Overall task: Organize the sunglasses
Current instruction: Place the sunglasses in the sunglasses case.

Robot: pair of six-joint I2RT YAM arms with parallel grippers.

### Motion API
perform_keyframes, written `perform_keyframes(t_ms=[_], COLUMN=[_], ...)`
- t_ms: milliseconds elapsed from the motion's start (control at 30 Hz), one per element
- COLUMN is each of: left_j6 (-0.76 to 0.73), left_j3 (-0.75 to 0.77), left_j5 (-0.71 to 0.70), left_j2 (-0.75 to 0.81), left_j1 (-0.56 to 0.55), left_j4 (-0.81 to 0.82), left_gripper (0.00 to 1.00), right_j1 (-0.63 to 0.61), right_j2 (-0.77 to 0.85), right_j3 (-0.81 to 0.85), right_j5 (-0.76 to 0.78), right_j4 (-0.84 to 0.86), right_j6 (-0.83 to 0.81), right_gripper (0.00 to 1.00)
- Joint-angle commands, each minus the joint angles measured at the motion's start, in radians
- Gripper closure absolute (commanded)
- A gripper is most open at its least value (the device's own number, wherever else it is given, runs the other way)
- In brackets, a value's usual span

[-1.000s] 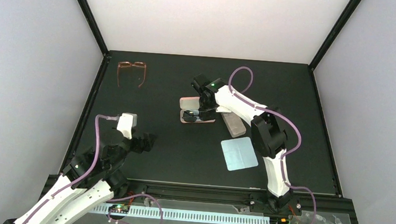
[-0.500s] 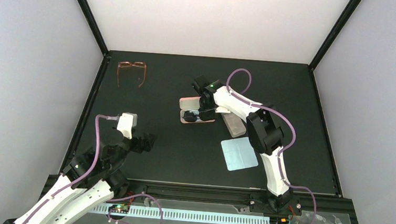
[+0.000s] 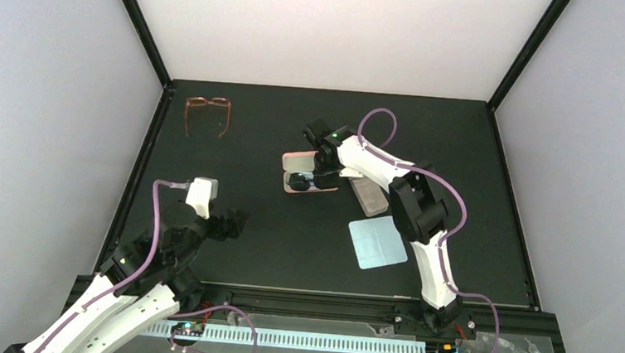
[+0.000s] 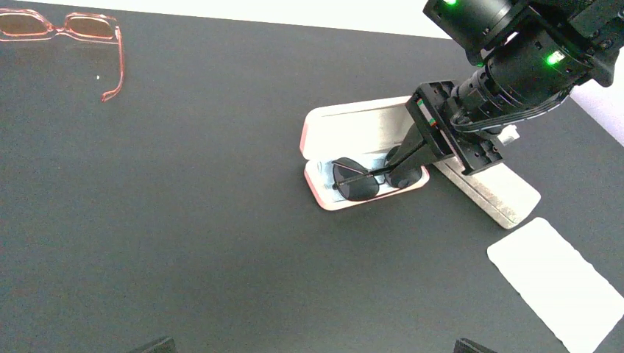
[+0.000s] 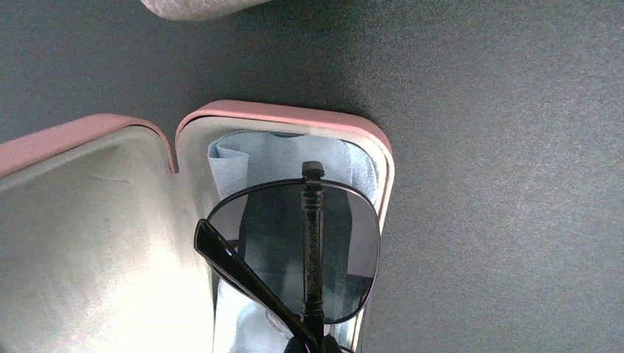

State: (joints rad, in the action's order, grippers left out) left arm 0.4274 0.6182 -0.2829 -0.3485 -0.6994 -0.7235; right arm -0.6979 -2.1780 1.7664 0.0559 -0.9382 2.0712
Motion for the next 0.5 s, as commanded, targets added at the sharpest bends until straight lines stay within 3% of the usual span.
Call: perform_keyframes(t_ms=[0, 300, 467], left_j6=[-0.012, -0.013, -0.012], left_j3=[0.003, 0.003, 0.002], left_j5=[0.008, 0.009, 0.008], left_j2=[-0.004, -0.007, -0.010], left_j1=[0.007, 0.007, 0.008], left_j4=[0.028, 0.028, 0.027], left_gripper=[0.01, 0.01, 0.01], right_j1=[0.011, 0.014, 0.020], right_j2=[0.009, 0.007, 0.001], right_j3=[0.011, 0.010, 0.085], right_j5=[0.023, 0.018, 0.014], right_j4=[0.017, 0.051, -0.017], right_j6=[0.117, 0.132, 0.096], right_gripper=[0.99, 0.99, 0.99])
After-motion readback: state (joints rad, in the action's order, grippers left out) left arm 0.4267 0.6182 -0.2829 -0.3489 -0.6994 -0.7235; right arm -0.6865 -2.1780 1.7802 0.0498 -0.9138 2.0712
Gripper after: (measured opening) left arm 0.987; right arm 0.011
